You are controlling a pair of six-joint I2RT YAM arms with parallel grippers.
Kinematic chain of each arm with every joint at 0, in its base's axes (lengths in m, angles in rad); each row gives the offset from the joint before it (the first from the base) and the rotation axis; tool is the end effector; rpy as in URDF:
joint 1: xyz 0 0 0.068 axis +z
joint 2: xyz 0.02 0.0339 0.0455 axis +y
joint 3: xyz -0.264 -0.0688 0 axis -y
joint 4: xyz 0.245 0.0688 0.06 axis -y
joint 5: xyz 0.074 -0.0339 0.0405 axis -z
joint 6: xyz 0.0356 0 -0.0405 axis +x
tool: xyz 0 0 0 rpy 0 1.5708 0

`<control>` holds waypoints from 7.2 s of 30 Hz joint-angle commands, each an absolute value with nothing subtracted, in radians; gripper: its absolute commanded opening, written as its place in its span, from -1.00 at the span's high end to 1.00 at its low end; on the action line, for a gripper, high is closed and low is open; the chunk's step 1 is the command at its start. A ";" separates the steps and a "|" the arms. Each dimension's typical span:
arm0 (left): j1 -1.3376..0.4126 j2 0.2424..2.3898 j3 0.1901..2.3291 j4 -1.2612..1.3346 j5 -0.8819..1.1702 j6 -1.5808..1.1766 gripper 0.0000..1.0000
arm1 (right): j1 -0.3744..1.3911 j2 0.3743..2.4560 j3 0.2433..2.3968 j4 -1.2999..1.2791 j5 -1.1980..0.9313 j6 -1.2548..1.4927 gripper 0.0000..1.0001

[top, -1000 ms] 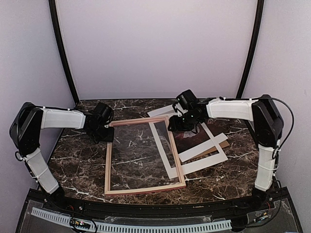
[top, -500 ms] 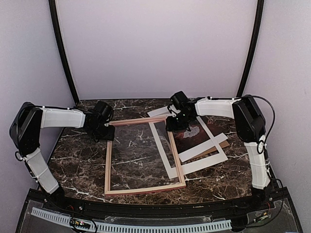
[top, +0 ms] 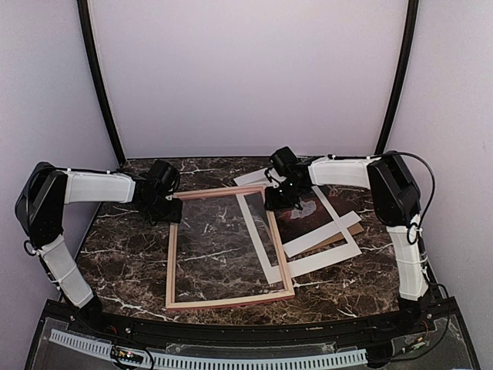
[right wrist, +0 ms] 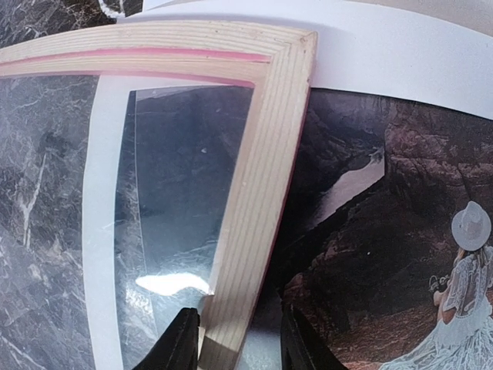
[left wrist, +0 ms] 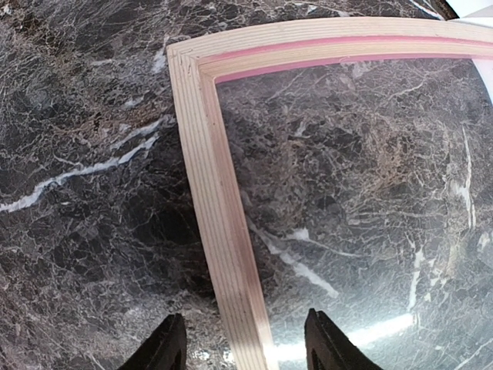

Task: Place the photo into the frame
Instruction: Press the glass panel against the frame body, then adjust the frame body at the center of the board, then pick up the item from the center of the board.

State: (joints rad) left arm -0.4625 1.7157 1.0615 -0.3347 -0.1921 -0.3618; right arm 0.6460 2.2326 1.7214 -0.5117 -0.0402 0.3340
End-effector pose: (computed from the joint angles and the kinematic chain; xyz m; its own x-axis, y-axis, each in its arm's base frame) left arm 0.3153 -0.1496 0.1822 -0.8210 0.0211 -0.5705 0.0572 0.9973 -0.0454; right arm 0.3843 0.2915 0.1607 -0.8466 -0.2281 -0.4809 -0.3606 0.9103 0.2032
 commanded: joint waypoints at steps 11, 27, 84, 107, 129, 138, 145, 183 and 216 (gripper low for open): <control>-0.457 1.720 1.057 -0.333 -0.187 -0.365 -0.10 | 0.690 2.242 1.709 -0.538 0.061 0.321 0.27; -0.457 1.702 1.038 -0.331 -0.188 -0.368 -0.20 | 0.618 2.223 1.772 -0.515 -0.037 0.336 0.06; -0.457 1.597 0.962 -0.334 -0.160 -0.390 -0.28 | 0.850 1.683 1.068 -0.412 0.080 0.507 -0.08; -0.457 1.613 0.945 -0.320 -0.150 -0.406 -0.31 | 0.988 1.595 0.897 -0.388 0.085 0.639 -0.04; -0.457 1.611 0.930 -0.312 -0.149 -0.405 -0.32 | 1.055 1.573 0.852 -0.377 0.064 0.738 -0.04; -0.457 1.607 0.913 -0.304 -0.147 -0.405 -0.32 | 1.075 1.627 0.848 -0.374 0.086 0.735 0.08; -0.457 1.611 0.897 -0.301 -0.139 -0.403 -0.27 | 1.078 1.646 0.853 -0.372 0.096 0.730 0.13; -0.330 1.607 0.846 -0.221 -0.038 -0.406 0.93 | 0.660 1.532 0.930 -0.310 0.095 0.493 -0.14; -0.172 1.467 0.865 -0.182 0.165 -0.321 1.00 | 0.368 1.987 1.335 -0.452 0.082 0.177 -0.34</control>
State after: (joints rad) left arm -0.1856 1.5307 0.8299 -0.1738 0.1429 -0.3168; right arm 0.3805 1.9556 1.3018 -0.4007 0.0704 0.2295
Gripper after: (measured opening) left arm 0.159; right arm 0.677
